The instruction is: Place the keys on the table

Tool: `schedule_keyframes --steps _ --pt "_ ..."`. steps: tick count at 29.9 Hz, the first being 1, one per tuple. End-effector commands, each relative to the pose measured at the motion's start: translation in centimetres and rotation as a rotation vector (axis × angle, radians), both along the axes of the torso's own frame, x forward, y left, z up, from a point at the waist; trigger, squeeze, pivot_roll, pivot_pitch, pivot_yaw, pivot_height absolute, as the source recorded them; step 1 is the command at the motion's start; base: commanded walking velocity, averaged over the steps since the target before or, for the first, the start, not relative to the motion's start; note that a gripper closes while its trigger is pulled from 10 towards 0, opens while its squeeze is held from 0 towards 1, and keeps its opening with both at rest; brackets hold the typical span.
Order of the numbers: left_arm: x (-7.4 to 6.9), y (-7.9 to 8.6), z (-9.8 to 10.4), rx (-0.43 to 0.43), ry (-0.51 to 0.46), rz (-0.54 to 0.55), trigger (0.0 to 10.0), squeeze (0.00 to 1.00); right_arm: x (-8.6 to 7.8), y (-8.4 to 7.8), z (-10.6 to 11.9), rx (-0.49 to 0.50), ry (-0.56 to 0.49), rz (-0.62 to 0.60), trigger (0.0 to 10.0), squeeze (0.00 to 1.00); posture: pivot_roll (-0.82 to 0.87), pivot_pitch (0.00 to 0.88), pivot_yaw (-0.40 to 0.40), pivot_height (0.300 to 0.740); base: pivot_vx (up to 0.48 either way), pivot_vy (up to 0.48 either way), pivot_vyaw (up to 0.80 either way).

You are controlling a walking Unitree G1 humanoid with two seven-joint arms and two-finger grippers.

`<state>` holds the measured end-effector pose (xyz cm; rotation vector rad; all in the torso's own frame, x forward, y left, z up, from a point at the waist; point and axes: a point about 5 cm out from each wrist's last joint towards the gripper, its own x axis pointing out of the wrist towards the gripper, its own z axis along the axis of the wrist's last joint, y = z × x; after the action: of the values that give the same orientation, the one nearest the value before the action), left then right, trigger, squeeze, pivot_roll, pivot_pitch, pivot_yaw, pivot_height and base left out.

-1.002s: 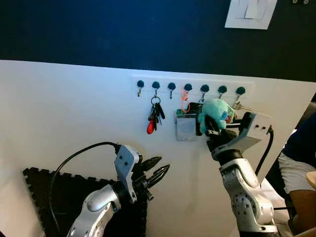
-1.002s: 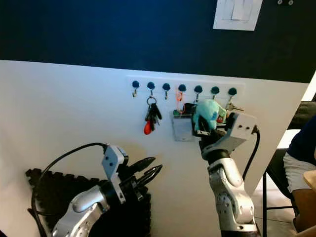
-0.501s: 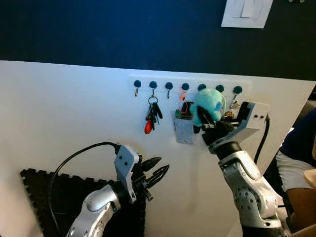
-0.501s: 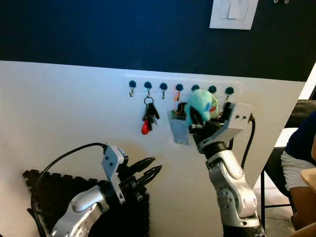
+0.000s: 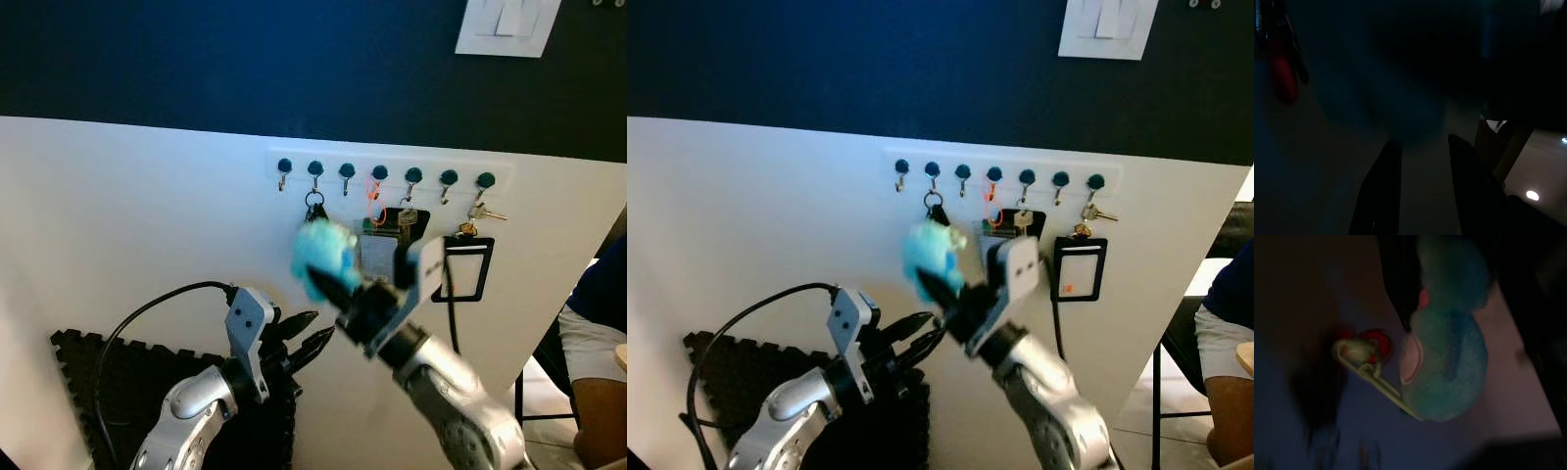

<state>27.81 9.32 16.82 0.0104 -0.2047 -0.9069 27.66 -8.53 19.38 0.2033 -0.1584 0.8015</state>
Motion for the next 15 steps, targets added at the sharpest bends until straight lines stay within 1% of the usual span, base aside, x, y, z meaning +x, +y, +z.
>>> schedule_keyframes --steps 1,2,3,4,5,6,7,8,9,10,11,12,13,14,15 --pt "0.0 0.4 -0.7 0.032 0.019 0.021 10.0 0.00 0.0 -0.1 -2.1 -0.075 0.074 -0.001 10.0 0.00 0.06 0.046 -0.004 0.740 0.000 0.000 0.00" --pt "0.2 1.0 -1.9 0.053 0.073 0.065 10.0 0.00 -0.4 -0.7 -5.4 -0.143 0.193 -0.009 10.0 0.00 0.06 0.045 -0.004 0.740 0.000 0.000 0.00" --pt "0.2 1.0 -1.9 0.053 0.073 0.065 10.0 0.00 -0.4 -0.7 -5.4 -0.143 0.193 -0.009 10.0 0.00 0.06 0.045 -0.004 0.740 0.000 0.000 0.00" --pt "0.7 2.0 -3.8 0.146 0.144 0.147 10.0 0.00 -0.6 -1.6 -8.2 -0.208 0.294 -0.060 10.0 0.00 0.06 0.044 -0.005 0.740 0.000 0.000 0.00" --pt "0.7 2.0 -3.8 0.146 0.144 0.147 10.0 0.00 -0.6 -1.6 -8.2 -0.208 0.294 -0.060 10.0 0.00 0.06 0.044 -0.005 0.740 0.000 0.000 0.00" --pt "0.9 3.0 -5.5 0.240 0.202 0.210 10.0 0.00 -0.9 -2.4 -10.4 -0.263 0.378 -0.105 10.0 0.00 0.06 0.043 -0.005 0.740 0.000 0.000 0.00" --pt "0.7 4.2 -7.9 0.369 0.275 0.275 10.0 0.00 -1.3 -3.5 -12.8 -0.325 0.456 -0.172 10.0 0.00 0.06 0.042 -0.005 0.740 0.000 0.000 0.00" --pt "0.7 4.2 -7.9 0.369 0.275 0.275 10.0 0.00 -1.3 -3.5 -12.8 -0.325 0.456 -0.172 10.0 0.00 0.06 0.042 -0.005 0.740 0.000 0.000 0.00" --pt "0.2 5.6 -10.4 0.477 0.368 0.339 10.0 0.00 -1.7 -4.7 -14.9 -0.373 0.519 -0.256 10.0 0.00 0.06 0.042 -0.003 0.740 0.000 0.000 0.00" --pt "0.2 5.6 -10.4 0.477 0.368 0.339 10.0 0.00 -1.7 -4.7 -14.9 -0.373 0.519 -0.256 10.0 0.00 0.06 0.042 -0.003 0.740 0.000 0.000 0.00" --pt "-0.4 6.6 -12.1 0.545 0.425 0.375 10.0 0.00 -2.0 -5.6 -16.2 -0.383 0.557 -0.321 10.0 0.00 0.06 0.042 0.000 0.740 0.000 0.000 0.00" --pt "-1.2 7.4 -13.8 0.594 0.485 0.414 10.0 0.00 -2.2 -6.4 -17.4 -0.360 0.610 -0.397 10.0 0.00 0.06 0.042 0.000 0.740 0.000 0.000 0.00" --pt "-1.2 7.4 -13.8 0.594 0.485 0.414 10.0 0.00 -2.2 -6.4 -17.4 -0.360 0.610 -0.397 10.0 0.00 0.06 0.042 0.000 0.740 0.000 0.000 0.00" --pt "-1.8 7.8 -15.0 0.614 0.531 0.443 10.0 0.00 -2.4 -7.1 -18.3 -0.333 0.639 -0.456 10.0 0.00 0.06 0.042 0.000 0.740 0.000 0.000 0.00" --pt "-2.5 8.1 -16.3 0.619 0.574 0.489 10.0 0.00 -2.7 -7.7 -19.4 -0.306 0.690 -0.518 10.0 0.00 0.05 0.039 0.001 0.740 0.000 0.000 0.00"
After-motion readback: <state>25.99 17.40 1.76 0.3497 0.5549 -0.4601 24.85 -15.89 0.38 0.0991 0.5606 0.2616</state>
